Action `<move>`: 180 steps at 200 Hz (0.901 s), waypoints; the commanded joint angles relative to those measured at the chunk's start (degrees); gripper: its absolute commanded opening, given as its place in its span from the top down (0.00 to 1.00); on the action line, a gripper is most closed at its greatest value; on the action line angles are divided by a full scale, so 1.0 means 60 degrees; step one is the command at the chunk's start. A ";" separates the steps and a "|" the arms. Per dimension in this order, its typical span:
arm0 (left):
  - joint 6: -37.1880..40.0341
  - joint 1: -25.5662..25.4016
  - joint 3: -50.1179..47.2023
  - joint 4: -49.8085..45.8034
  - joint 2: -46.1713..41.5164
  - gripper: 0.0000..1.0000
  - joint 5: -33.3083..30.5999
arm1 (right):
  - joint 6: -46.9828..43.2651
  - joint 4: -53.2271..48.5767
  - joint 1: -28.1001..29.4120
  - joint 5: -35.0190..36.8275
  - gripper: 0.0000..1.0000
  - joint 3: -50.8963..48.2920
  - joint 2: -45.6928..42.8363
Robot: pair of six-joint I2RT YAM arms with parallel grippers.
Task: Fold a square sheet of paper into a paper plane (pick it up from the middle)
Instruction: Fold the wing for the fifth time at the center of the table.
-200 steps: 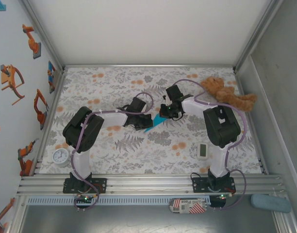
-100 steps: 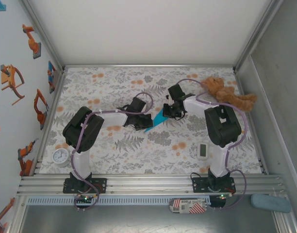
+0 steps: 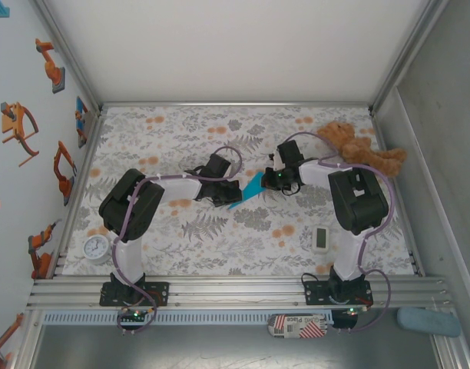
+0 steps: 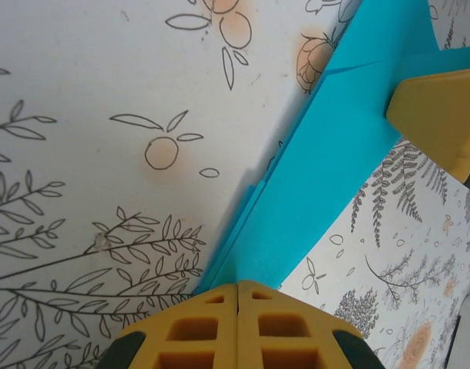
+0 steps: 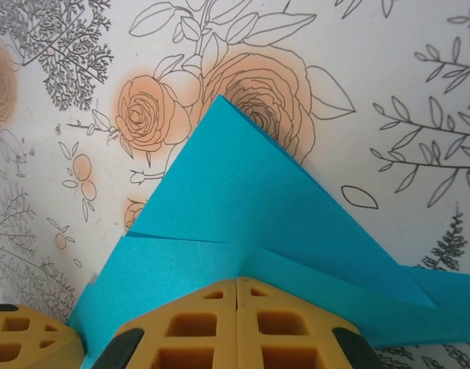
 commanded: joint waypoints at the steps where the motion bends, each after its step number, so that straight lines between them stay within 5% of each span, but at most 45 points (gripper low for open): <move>1: 0.0043 0.0046 0.0340 -0.0165 -0.0375 0.96 0.0303 | -0.0337 0.0061 -0.0049 -0.0374 0.95 -0.0459 0.0139; 80: -0.0228 0.0028 0.1386 -0.0074 0.0889 0.95 0.0557 | -0.0439 0.0693 0.0081 -0.1342 0.96 -0.0562 0.0188; 180: -0.0162 -0.0016 0.0813 -0.0787 0.1110 0.97 0.0044 | 0.0267 0.0976 0.0126 -0.1714 0.96 -0.0317 -0.0543</move>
